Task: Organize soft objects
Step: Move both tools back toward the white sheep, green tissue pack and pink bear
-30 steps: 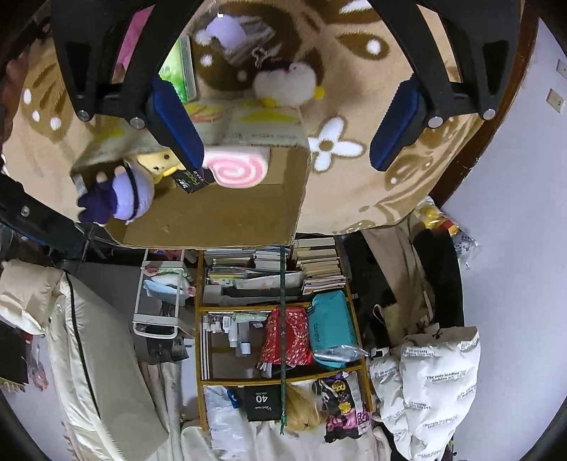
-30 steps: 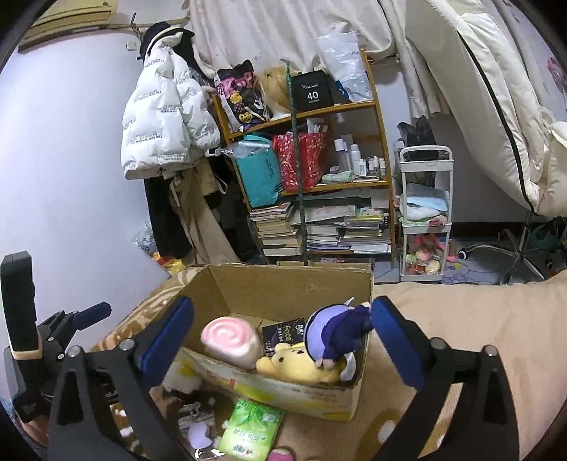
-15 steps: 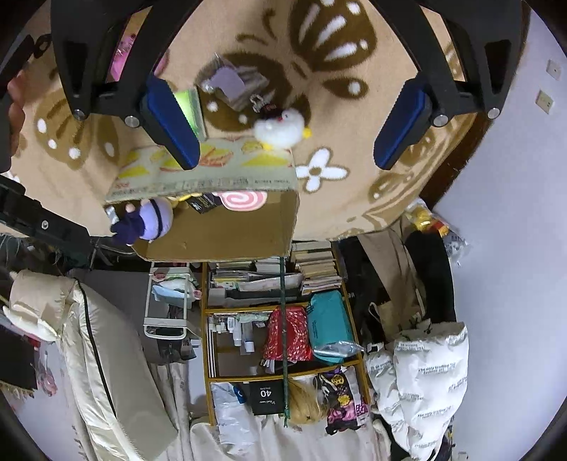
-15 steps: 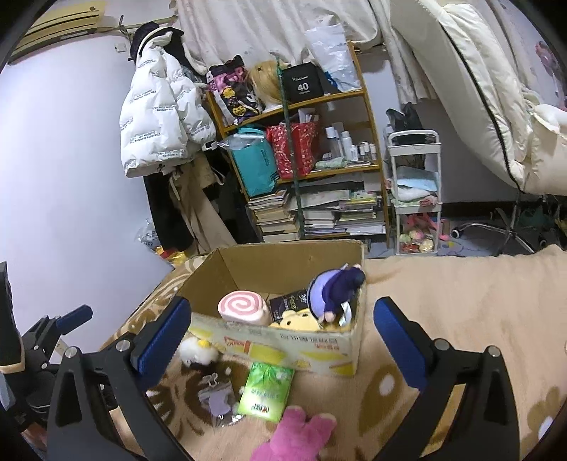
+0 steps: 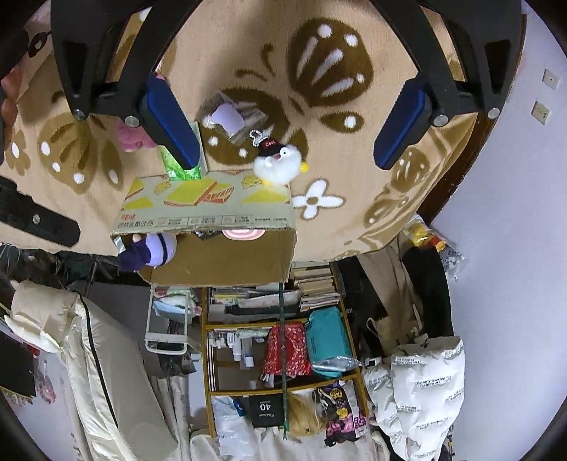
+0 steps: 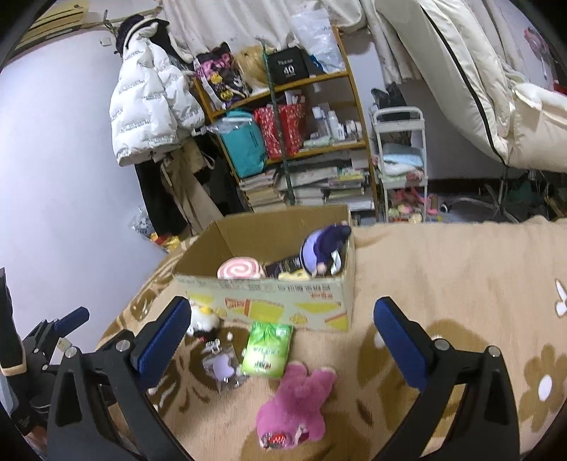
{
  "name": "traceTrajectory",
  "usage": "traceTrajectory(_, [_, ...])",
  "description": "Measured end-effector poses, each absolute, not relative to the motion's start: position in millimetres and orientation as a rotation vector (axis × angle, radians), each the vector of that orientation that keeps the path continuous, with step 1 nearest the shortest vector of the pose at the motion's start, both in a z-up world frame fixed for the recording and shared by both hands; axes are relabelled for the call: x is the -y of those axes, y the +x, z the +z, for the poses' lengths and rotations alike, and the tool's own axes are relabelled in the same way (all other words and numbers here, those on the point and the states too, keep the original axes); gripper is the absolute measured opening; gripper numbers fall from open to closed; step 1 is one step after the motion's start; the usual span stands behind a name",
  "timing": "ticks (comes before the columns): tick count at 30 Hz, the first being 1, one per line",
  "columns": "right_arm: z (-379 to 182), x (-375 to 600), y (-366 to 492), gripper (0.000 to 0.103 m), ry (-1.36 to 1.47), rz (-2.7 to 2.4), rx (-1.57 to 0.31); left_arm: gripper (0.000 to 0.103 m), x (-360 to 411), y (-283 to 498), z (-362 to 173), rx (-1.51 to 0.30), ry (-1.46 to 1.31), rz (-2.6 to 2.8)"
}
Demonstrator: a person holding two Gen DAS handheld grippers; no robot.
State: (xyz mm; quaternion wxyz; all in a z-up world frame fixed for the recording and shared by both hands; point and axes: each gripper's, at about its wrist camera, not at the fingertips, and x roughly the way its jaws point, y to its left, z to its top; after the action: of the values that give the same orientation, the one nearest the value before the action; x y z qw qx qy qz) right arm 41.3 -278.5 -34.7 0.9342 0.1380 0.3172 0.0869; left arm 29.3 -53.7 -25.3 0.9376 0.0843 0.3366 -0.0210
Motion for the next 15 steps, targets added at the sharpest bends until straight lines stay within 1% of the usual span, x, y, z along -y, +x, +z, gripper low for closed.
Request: traceTrajectory(15, [-82, 272, 65, 0.103, 0.298, 0.13, -0.912, 0.098, 59, 60, -64, -0.873, 0.152, -0.057])
